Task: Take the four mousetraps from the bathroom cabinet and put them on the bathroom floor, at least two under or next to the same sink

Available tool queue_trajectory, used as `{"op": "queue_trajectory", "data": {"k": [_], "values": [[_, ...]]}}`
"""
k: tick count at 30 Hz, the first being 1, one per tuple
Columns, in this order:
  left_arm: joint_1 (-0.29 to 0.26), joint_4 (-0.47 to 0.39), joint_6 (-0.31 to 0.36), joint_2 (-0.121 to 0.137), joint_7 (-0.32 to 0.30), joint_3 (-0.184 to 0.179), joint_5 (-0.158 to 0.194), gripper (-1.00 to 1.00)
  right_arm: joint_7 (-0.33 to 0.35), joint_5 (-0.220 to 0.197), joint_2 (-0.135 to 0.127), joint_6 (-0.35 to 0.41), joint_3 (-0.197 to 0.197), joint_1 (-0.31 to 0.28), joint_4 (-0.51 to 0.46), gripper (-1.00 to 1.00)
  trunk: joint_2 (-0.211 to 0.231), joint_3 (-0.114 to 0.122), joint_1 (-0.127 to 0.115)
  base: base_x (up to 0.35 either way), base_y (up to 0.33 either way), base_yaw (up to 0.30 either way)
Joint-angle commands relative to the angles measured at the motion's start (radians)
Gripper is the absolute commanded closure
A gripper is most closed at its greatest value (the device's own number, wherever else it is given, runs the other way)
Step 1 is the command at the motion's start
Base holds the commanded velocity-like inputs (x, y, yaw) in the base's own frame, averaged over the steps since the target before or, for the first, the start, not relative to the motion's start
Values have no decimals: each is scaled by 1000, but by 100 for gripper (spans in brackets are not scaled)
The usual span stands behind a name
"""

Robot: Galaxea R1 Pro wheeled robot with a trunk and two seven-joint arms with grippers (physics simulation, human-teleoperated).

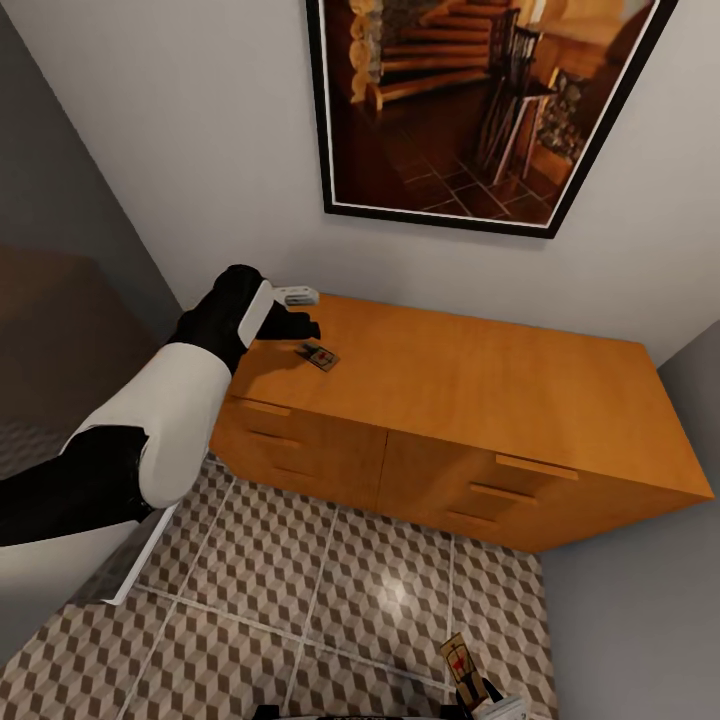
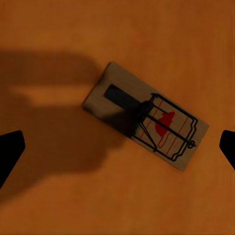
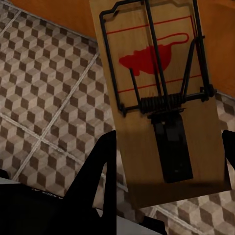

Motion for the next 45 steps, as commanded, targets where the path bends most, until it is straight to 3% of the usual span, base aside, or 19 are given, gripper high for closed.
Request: {"op": "queue_trajectory", "data": {"k": [1, 18, 38, 45], "values": [[-1, -1, 4, -1, 3, 5, 2, -100, 6, -2, 0, -3, -2, -1, 1, 100, -2, -1, 1, 0, 0, 0], [-1, 0, 6, -4, -3, 2, 49, -100, 6, -2, 0, -3, -2, -1, 1, 100, -2, -1, 1, 0, 0, 0], [-1, 0, 8, -4, -6, 1, 59, -100, 6, -2, 0, -3, -2, -1, 1, 100, -2, -1, 1, 0, 0, 0], [-1, 0, 8, -4, -69, 1, 59, -100, 6, -2, 0, -3, -2, -1, 1, 100, -2, -1, 1, 0, 0, 0]]}}
